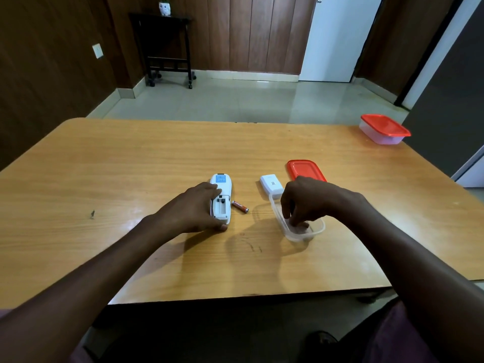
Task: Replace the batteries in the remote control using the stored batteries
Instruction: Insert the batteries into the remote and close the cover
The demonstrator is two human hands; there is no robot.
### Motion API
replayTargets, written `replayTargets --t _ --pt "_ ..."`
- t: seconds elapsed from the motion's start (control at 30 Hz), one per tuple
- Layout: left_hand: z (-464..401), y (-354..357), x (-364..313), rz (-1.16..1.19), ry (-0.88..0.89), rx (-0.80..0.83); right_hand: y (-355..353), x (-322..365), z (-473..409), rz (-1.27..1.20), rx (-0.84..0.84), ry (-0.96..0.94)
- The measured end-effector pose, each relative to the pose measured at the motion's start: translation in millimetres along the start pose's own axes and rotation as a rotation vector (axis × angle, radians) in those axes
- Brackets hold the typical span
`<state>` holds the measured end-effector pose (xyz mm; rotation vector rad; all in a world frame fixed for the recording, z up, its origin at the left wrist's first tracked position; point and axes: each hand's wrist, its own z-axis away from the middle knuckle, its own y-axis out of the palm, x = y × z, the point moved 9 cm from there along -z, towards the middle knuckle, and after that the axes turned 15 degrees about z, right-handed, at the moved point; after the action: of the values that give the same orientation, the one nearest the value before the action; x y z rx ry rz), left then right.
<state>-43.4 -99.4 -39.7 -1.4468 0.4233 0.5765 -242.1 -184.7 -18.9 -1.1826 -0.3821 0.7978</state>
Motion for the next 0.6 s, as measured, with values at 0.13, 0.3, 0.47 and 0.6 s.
replayTargets --t 0.13,0.3,0.47,0.6 --pt "-1 0 1 0.012 -0.004 0.010 -33 -1 9 -0.102 -0.284 0.022" --pt "-3 -3 5 0.087 -0.040 0.023 -56 35 16 -0.469 -0.518 -0.040" --pt "-4 -6 2 0.141 -0.046 0.039 -53 69 1 -0.581 -0.622 -0.075" --pt "-3 -8 2 0.186 -0.032 0.051 -58 89 -3 -0.528 -0.716 -0.154"
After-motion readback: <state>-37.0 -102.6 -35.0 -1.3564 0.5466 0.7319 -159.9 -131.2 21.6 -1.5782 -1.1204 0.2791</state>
